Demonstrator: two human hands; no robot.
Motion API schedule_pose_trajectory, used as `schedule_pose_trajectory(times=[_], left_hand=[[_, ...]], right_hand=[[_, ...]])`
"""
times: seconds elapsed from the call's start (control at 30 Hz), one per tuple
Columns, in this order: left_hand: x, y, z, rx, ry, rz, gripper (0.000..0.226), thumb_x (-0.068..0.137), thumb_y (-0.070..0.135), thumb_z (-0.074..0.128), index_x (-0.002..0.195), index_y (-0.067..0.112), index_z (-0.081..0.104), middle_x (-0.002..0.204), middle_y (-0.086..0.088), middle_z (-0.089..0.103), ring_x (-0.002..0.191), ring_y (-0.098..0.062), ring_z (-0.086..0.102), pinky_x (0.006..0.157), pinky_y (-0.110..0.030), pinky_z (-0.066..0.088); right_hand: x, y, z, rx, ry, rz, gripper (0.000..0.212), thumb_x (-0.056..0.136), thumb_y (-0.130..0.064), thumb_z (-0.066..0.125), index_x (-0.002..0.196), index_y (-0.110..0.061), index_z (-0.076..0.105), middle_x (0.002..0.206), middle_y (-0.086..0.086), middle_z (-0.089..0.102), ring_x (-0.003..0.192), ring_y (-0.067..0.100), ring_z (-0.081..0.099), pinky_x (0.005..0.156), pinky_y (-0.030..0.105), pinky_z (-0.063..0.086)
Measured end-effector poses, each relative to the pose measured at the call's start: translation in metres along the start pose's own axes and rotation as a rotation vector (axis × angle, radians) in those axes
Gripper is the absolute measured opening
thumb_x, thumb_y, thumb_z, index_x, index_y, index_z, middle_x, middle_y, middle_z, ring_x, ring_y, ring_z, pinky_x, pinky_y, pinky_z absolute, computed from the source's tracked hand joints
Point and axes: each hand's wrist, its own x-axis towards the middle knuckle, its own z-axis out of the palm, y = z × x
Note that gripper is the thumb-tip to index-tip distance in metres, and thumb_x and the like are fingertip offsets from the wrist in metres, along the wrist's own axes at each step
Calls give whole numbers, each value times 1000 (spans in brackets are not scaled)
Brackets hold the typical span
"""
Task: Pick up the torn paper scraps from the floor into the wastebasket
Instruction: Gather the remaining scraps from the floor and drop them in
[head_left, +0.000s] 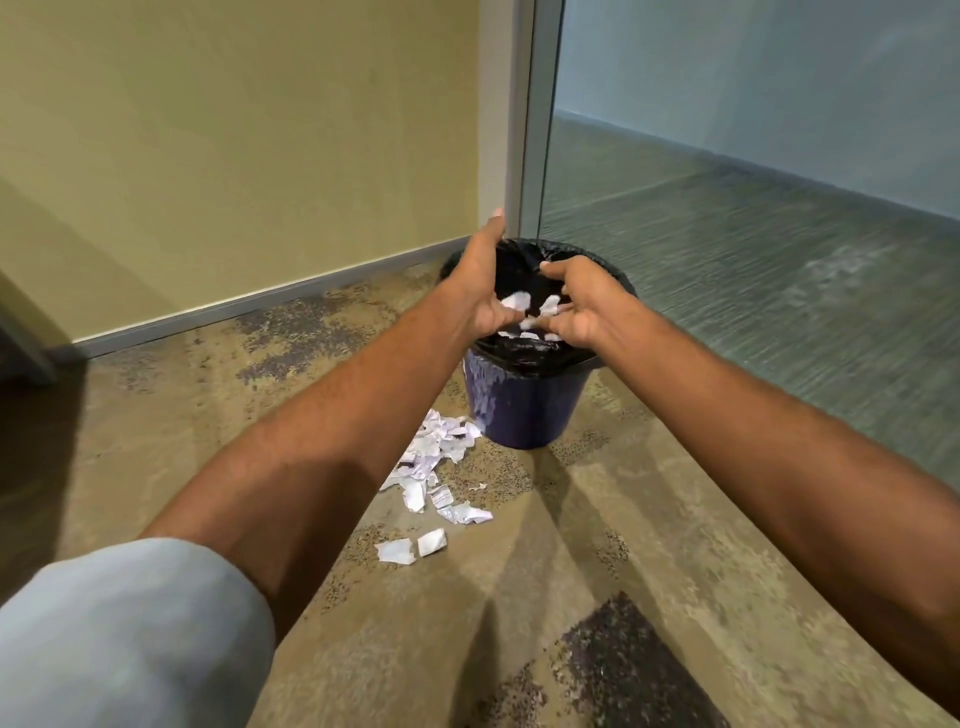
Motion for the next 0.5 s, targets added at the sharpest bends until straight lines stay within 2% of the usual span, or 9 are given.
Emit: schedule_pose_trajectory(times=[0.07, 0.1, 0.13, 0.17, 0.2, 0.27, 0.3, 0.37, 0.5], left_hand=[[-2, -2, 0, -22, -20, -6, 59, 105, 58, 49, 128, 4, 55, 113, -11, 55, 100, -39, 63, 79, -44, 60], [-5, -2, -2, -21, -39, 1, 68, 103, 61, 51, 144, 6, 49, 134, -14, 50, 123, -44, 58, 91, -46, 57], [-7, -2, -6, -10, -45, 23, 77, 102, 62, 53, 153, 7, 42, 154, -19, 42, 141, -46, 47, 102, -49, 52], [-4, -3, -10, 28, -32, 46, 79, 101, 63, 54, 156, 6, 41, 160, -24, 38, 146, -46, 43, 109, -51, 49], [-2, -4, -15, 58, -22, 77, 76, 102, 61, 54, 151, 4, 47, 154, -28, 46, 140, -45, 51, 110, -50, 52], [1, -8, -26, 114, 3, 141, 60, 105, 54, 54, 132, 1, 61, 122, -23, 68, 107, -34, 73, 92, -43, 64], [-1, -11, -30, 150, 6, 156, 51, 106, 50, 55, 121, 2, 66, 106, -18, 72, 91, -28, 75, 82, -38, 67], [-12, -17, -41, 257, -13, 149, 36, 107, 40, 55, 105, 8, 70, 87, -10, 72, 72, -20, 72, 69, -31, 65], [-40, -44, -68, 492, -71, 72, 22, 99, 21, 51, 96, 8, 69, 80, -8, 70, 67, -19, 69, 66, -30, 63]], right_hand=[[6, -1, -4, 49, -30, -6, 32, 103, -12, 61, 132, -1, 53, 155, 20, 36, 146, 36, 41, 111, 51, 46], [7, -1, -5, 44, -33, -35, 45, 102, -11, 62, 144, -1, 49, 162, 19, 31, 155, 34, 29, 116, 53, 41], [7, -1, -5, 23, -26, -64, 52, 101, -10, 64, 149, -2, 46, 164, 19, 31, 155, 34, 28, 115, 53, 43], [10, -1, -6, -1, -13, -82, 53, 99, -10, 66, 149, -3, 48, 160, 19, 37, 150, 35, 36, 107, 52, 50], [10, 1, -8, -30, -1, -95, 50, 98, -10, 67, 146, -4, 52, 150, 21, 45, 139, 35, 48, 94, 47, 57], [4, 4, -11, -67, -1, -115, 33, 98, -8, 65, 130, -3, 62, 120, 18, 60, 104, 29, 66, 71, 38, 62], [1, 7, -11, -78, -19, -129, 22, 99, -6, 63, 120, -3, 66, 106, 15, 64, 88, 24, 69, 67, 34, 63], [-10, 15, -12, -102, -76, -143, 11, 100, -3, 61, 106, -4, 69, 88, 10, 66, 72, 19, 67, 67, 30, 64], [-33, 46, -11, -282, -209, -159, 14, 96, -3, 65, 106, -3, 75, 76, 9, 70, 65, 16, 69, 65, 27, 61]])
